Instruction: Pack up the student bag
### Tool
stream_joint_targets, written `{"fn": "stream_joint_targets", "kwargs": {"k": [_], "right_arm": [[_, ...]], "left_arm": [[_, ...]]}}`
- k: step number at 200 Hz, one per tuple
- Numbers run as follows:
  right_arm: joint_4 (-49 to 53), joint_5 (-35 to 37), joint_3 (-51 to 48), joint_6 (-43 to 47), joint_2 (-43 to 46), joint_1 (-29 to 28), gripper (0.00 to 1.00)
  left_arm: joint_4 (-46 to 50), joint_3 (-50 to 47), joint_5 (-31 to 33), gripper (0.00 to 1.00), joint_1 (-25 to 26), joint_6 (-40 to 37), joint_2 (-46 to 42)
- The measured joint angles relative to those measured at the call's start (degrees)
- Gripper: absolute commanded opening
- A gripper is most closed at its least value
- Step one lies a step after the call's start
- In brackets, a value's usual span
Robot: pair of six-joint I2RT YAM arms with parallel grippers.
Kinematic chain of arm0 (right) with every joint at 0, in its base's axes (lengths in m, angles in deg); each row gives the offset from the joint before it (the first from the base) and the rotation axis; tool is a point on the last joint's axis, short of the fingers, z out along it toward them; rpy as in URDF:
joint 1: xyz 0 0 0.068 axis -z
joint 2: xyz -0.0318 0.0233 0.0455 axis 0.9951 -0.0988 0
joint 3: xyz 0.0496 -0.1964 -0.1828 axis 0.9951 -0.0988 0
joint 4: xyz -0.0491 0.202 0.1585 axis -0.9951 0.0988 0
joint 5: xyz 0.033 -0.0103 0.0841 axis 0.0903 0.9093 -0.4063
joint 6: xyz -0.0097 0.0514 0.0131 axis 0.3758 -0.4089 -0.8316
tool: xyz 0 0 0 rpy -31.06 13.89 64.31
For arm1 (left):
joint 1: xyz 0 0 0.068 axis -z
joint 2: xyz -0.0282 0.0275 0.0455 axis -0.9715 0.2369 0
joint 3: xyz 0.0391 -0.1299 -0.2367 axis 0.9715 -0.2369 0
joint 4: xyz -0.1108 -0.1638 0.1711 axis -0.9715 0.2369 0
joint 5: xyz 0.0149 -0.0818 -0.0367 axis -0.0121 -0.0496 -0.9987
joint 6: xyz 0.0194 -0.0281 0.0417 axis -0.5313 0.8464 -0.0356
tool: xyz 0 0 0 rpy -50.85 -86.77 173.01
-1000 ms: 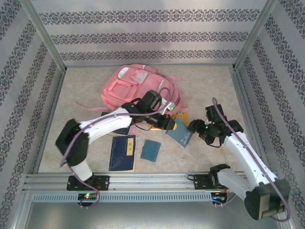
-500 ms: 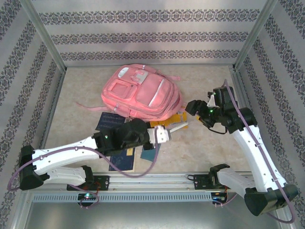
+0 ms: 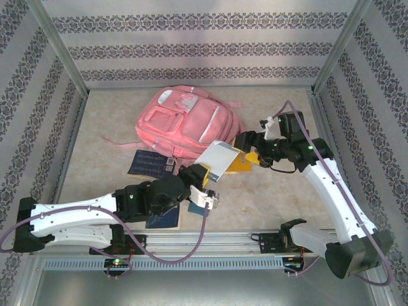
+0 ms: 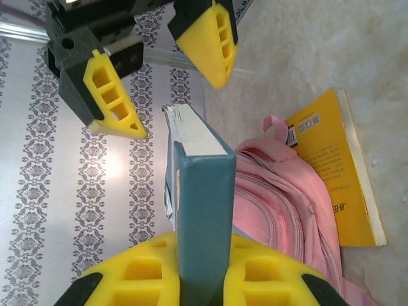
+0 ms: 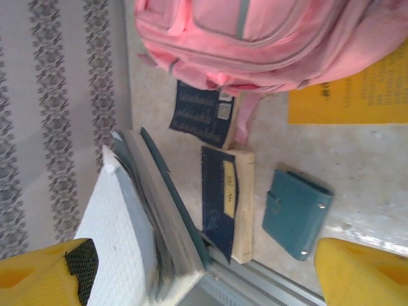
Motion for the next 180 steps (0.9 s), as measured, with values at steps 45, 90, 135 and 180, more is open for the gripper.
{"fn": "stream_joint_targets", "kwargs": {"k": [45, 90, 135, 180], "right_arm": [[-12.5, -13.03, -9.66, -5.11, -2.91, -1.92, 0.76], [-23.76, -20.37, -15.87, -12.81, -3.23, -3.61, 0.66], [-40.06, -23.12, -18.86, -26.03, -3.23, -5.44, 0.59], [-48.19, -23.23, -21.14, -32.41, -3.23, -11.17, 0.36]], "left_arm": [[1.97, -2.75, -0.15, 0.0, 1.07, -1.22, -5.44], [5.92, -4.26, -2.34, 0.0, 1.38, -1.18, -8.98], [7.56, -5.11, -4.28, 0.0, 1.46, -0.9, -10.58], [8.0, -5.44, -4.72, 0.0, 1.64, -0.87, -10.84]]}}
